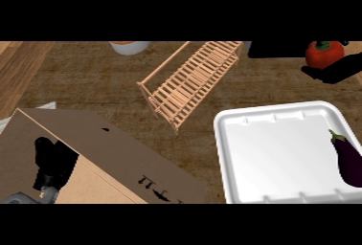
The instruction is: Pick the bell pepper from the tray and place it in the tiered shelf
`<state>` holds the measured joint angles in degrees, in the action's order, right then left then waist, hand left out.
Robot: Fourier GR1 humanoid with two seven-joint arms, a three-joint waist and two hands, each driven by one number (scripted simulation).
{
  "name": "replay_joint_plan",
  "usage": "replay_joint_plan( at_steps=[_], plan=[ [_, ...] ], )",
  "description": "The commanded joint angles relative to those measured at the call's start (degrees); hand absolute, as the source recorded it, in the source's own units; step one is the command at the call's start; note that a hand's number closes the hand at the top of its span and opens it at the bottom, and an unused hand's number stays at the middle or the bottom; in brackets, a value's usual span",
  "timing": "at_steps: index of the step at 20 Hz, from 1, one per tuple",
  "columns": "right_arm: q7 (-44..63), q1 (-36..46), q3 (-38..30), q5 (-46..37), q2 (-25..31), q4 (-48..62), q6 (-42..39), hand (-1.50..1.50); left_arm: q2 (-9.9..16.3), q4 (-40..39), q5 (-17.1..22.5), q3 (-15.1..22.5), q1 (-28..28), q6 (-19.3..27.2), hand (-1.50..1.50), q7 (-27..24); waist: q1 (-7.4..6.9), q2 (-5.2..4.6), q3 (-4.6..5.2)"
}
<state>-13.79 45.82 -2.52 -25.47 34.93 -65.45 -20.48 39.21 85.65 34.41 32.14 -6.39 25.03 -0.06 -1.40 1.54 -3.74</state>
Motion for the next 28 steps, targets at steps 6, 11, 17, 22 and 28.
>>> replay_joint_plan(
  at_steps=[6,11,17,22,28],
  plan=[
    [8.8,13.2,-0.1,-1.6,-4.7,4.7,2.6,1.50,-0.7,-2.1,-3.2,4.4,-2.6,-2.2,0.00,-0.9,0.13,-2.12,3.83],
    [12.3,20.0,0.2,-3.5,-8.1,12.2,5.0,1.50,0.0,-1.8,-2.8,5.0,-2.5,-3.2,0.00,-2.6,-1.64,-2.63,3.87],
    [11.2,25.6,4.0,-7.9,-13.0,18.9,8.6,1.50,-1.7,-2.1,-3.2,7.4,-3.6,-1.8,0.00,-2.5,-2.47,-3.25,3.89],
    [7.3,28.0,6.0,-10.3,-14.8,25.3,9.2,1.50,-2.0,-2.2,-3.0,7.5,-6.0,-1.2,0.00,-2.7,-2.52,-3.85,3.88],
    [8.1,30.7,7.4,-12.5,-19.7,32.2,11.6,1.50,0.4,-3.0,-1.2,7.0,-6.4,-2.5,0.00,-2.6,-2.93,-3.89,3.93]
  ],
)
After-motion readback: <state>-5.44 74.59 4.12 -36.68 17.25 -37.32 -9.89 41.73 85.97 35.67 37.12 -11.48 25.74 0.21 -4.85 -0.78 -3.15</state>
